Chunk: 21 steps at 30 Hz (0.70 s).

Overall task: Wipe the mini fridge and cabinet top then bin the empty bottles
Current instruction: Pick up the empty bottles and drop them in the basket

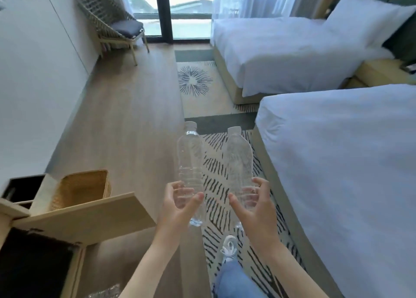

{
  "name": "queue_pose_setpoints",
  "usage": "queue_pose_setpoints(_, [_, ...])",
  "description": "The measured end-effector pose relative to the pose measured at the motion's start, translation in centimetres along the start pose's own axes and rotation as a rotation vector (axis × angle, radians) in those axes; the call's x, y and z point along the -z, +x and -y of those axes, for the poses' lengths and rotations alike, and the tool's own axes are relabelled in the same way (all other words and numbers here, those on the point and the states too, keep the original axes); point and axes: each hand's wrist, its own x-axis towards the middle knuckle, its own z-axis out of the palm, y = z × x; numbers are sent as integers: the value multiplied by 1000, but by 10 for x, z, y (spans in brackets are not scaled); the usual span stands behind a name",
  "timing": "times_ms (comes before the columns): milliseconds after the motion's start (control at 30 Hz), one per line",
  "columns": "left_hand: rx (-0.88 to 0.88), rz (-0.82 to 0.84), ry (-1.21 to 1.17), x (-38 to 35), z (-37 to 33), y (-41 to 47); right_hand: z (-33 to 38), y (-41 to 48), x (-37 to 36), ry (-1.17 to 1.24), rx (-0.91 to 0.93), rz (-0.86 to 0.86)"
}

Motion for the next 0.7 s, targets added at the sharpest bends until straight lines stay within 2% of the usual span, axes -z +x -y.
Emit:
queue_pose_setpoints(200, [16,-4,-23,-70,-26,124,-28,135,5,44,-3,18])
queue_pose_setpoints(433, [1,-58,-20,-118,-81,266,-22,303,3,55,46,75])
queue_pose_setpoints(700, [41,-146,-17,-119,-81,433,-32,463,-76,56,44,150])
